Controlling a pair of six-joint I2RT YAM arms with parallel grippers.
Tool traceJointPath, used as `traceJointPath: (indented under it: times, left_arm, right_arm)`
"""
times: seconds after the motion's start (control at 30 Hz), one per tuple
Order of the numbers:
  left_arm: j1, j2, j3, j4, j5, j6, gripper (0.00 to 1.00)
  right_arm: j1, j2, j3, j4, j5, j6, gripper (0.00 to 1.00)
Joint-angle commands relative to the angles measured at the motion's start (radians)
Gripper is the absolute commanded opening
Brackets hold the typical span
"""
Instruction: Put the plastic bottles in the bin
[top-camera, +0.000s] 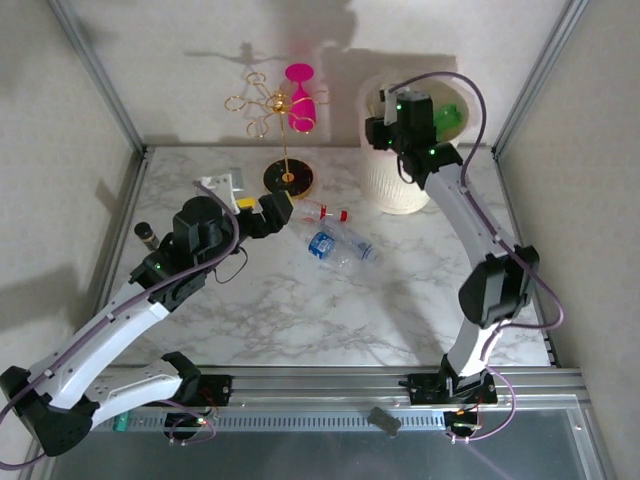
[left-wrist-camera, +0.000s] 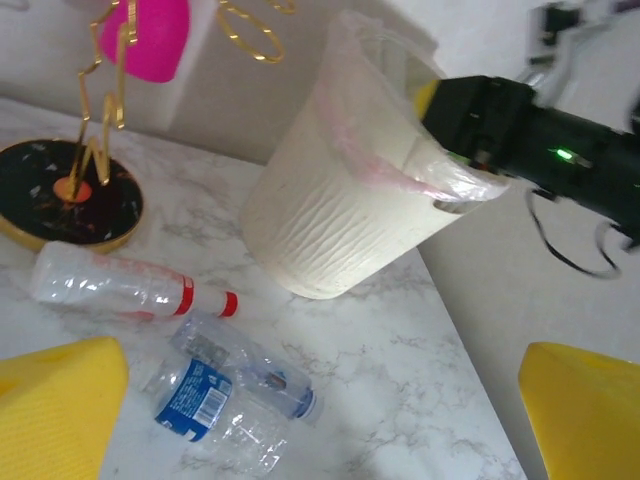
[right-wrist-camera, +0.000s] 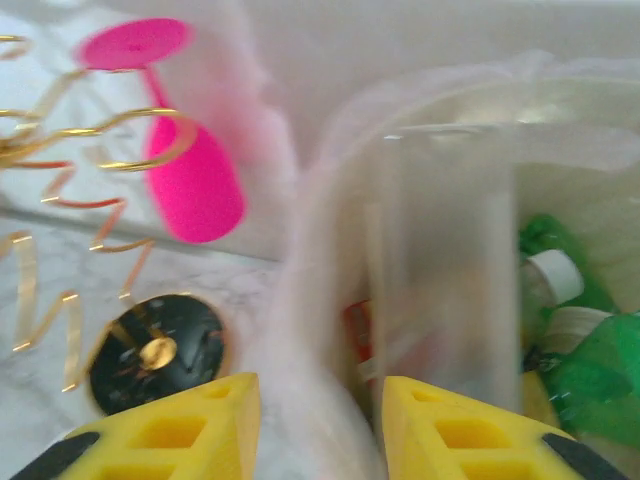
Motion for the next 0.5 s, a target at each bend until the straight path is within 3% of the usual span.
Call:
traceJointPath:
  times: [0.0,0.23,0.37,0.47]
  left_arm:
    - [0.02,-0.05,-0.066,-0.015,-0.067,-0.088,1.0]
    - [0.126,-0.107,-0.226,-0.013,0.026,-0.218,1.0]
    - [0.219,-0.153,-0.318,-0.013,0.123,-0.257,1.0]
    - [0.228,-0.171,-0.364,-0.033,0.138,-0.242,1.0]
  right_arm:
    - [0.068,-0.15,-0.073,0.085,0.049,-0.019,0.37]
    - [0.201,-0.261,-0.247,0.014,0.035,0.019,0.41]
    - [0.296,-0.253,-0.346,-0.053,0.058,0.029,0.49]
    - [0.379,-0.212,-0.405,-0.097,0.055,0.045,0.54]
